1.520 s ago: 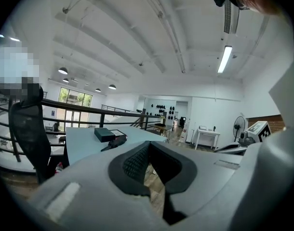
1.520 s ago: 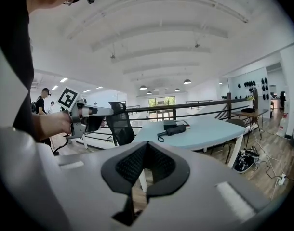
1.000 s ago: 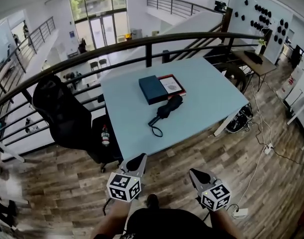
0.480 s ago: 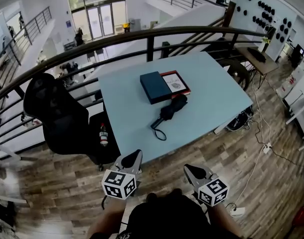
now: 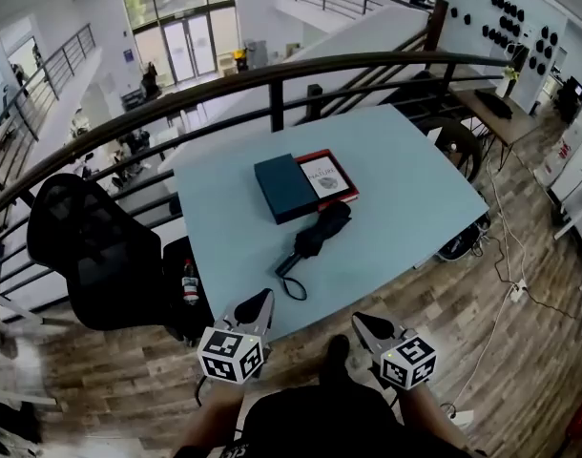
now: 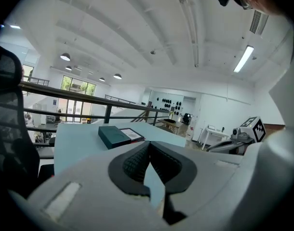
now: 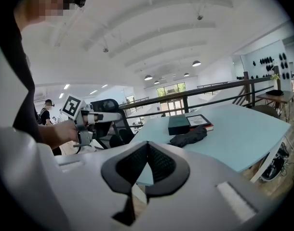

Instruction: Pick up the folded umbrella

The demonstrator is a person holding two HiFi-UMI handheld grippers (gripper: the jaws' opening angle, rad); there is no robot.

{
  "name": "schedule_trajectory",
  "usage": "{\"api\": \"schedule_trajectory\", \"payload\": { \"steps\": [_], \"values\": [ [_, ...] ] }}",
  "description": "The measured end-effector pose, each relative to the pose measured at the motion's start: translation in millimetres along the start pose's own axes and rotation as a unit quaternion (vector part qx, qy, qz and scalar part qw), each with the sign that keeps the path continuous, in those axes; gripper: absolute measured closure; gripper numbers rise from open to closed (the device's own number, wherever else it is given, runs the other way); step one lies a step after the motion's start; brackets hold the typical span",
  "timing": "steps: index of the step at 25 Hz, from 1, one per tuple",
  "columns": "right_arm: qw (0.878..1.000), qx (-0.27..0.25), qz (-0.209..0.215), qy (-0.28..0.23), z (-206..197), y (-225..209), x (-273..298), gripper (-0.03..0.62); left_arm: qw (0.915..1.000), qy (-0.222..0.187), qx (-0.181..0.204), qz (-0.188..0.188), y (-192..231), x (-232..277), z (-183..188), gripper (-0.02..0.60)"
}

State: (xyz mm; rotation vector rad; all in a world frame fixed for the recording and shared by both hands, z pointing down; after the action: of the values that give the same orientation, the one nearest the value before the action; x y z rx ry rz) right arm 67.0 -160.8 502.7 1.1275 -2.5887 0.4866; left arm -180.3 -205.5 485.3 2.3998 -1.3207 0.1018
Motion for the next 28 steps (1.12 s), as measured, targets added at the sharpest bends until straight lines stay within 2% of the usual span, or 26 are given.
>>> {"api": "schedule_trajectory", "payload": {
  "steps": [9,16,22,28],
  "values": [
    [1.000,0.014,0.016,-0.001,37.1,-123.7,37.1,0.594,0.9999,0.010,0.011,0.006,-15.9,119.6,34.1,0.577],
    [0.999,0.023,0.044,0.015,42.1,-183.4,51.9,0.594,0.9987,0.001,0.032,0.040,-30.3,161.2,54.4,0.577],
    [0.999,0.027,0.045,0.011,53.1,-196.1,62.5,0.594,0.9978,0.005,0.022,0.063,-14.3,160.5,54.6,0.577],
    [0.999,0.013,0.041,0.006,72.5,-175.8,83.9,0.594,0.9984,-0.008,0.019,0.052,10.1,157.6,62.2,0.577]
  ]
}}
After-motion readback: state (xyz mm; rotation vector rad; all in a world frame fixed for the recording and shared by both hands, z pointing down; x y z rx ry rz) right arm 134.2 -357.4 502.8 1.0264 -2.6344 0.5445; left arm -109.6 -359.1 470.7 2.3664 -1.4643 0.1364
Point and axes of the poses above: the fingertips, and each gripper's own axes: x forward along the fingers, y to its left, z out of its top, the point moved 6 cm from there along -x, backward along the fingers, and after that the axes turned 2 degrees about -x, right-handed, at the moved point
